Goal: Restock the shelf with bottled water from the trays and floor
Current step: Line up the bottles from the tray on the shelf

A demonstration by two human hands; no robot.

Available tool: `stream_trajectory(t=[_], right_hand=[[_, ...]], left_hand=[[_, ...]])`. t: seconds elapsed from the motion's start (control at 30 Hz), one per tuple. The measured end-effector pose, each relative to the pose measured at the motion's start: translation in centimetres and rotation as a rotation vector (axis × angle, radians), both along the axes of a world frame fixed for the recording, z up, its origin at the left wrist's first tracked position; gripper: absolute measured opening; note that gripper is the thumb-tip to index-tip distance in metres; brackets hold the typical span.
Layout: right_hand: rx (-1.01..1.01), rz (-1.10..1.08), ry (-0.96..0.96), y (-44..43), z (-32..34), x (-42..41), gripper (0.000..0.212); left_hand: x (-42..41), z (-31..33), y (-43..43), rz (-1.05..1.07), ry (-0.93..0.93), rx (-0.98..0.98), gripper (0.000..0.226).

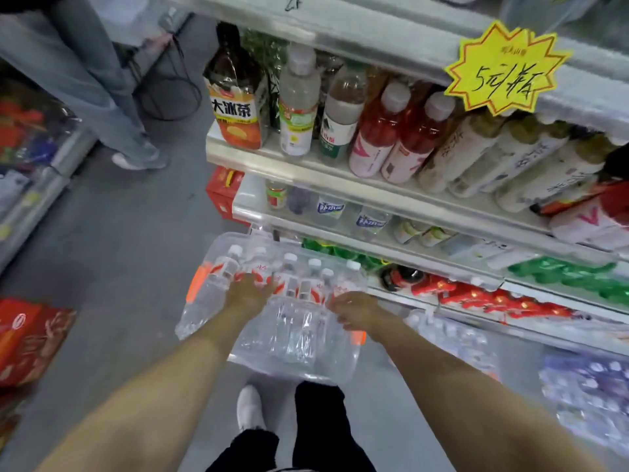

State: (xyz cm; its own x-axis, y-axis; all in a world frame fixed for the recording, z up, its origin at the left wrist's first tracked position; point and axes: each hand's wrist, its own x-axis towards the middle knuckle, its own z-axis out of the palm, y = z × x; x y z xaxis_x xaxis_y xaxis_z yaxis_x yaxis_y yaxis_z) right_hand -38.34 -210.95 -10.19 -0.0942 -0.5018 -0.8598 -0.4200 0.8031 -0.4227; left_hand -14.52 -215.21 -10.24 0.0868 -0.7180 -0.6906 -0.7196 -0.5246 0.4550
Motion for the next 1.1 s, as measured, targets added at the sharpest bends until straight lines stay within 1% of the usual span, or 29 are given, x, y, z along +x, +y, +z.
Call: stream_trajectory(t=[0.07, 0.1, 0.17, 0.23, 0.3, 0.4, 0.47, 0.53, 0.63, 0.73, 0.8, 0.87, 0.9, 0.97, 1.03, 1.1], right_hand=[[0.105, -0.071, -0.109, 0.3, -1.7, 0.8, 0.024], [0.144, -0.08, -0.13, 0.5, -2.1, 1.3, 0.029], [0.206, -0.068, -0.165, 1.0, -3.9, 2.0, 0.052], [0.237, -0.132, -0.235, 1.2, -5.1, 2.9, 0.073], [0.248, -0.197, -0.271, 1.2, -5.8, 3.6, 0.083], [0.229, -0.187, -0.202, 1.2, -7.1, 4.5, 0.091], [0.229, -0.171, -0.161, 1.2, -7.5, 5.0, 0.088], [0.223, -0.151, -0.112, 1.1, -7.4, 5.1, 0.077], [0.192, -0.147, -0.046, 0.9, -7.4, 5.2, 0.088], [0.161, -0.213, -0.027, 1.3, -8.1, 5.6, 0.084], [0.142, -0.253, -0.028, 1.7, -8.6, 6.1, 0.082], [0.121, -0.26, 0.021, 1.9, -8.8, 6.5, 0.078], [0.109, -0.261, 0.049, 2.0, -8.9, 6.8, 0.079], [0.089, -0.268, 0.075, 2.2, -8.9, 7.2, 0.081], [0.09, -0.262, 0.074, 2.2, -8.6, 7.9, 0.088], [0.1, -0.252, 0.086, 2.3, -8.5, 8.4, 0.098]], left_hand=[[0.1, -0.9, 0.3, 0.087, 0.011, -0.023, 0.055], [0.3, -1.4, 0.3, 0.118, 0.007, -0.027, 0.059], [0.8, -2.1, 0.4, 0.146, 0.001, -0.009, 0.067], [1.1, -2.6, 0.6, 0.19, 0.004, 0.025, 0.071], [1.2, -2.9, 0.8, 0.221, 0.009, 0.041, 0.071], [1.5, -3.2, 0.8, 0.251, 0.037, 0.051, 0.073], [1.9, -3.3, 0.6, 0.252, 0.049, 0.054, 0.075], [2.1, -3.5, 0.6, 0.24, 0.05, 0.067, 0.078], [2.2, -3.8, 0.4, 0.213, 0.046, 0.091, 0.081], [2.2, -4.1, 0.1, 0.18, 0.006, 0.131, 0.09], [2.1, -4.6, -0.1, 0.16, -0.029, 0.166, 0.103], [1.8, -5.4, -0.1, 0.144, -0.101, 0.183, 0.122], [1.6, -5.9, -0.1, 0.136, -0.141, 0.181, 0.125], [1.4, -7.0, 0.0, 0.123, -0.209, 0.175, 0.117], [1.2, -6.2, -0.1, 0.113, -0.233, 0.174, 0.107], [1.1, -5.1, -0.4, 0.091, -0.209, 0.171, 0.087]])
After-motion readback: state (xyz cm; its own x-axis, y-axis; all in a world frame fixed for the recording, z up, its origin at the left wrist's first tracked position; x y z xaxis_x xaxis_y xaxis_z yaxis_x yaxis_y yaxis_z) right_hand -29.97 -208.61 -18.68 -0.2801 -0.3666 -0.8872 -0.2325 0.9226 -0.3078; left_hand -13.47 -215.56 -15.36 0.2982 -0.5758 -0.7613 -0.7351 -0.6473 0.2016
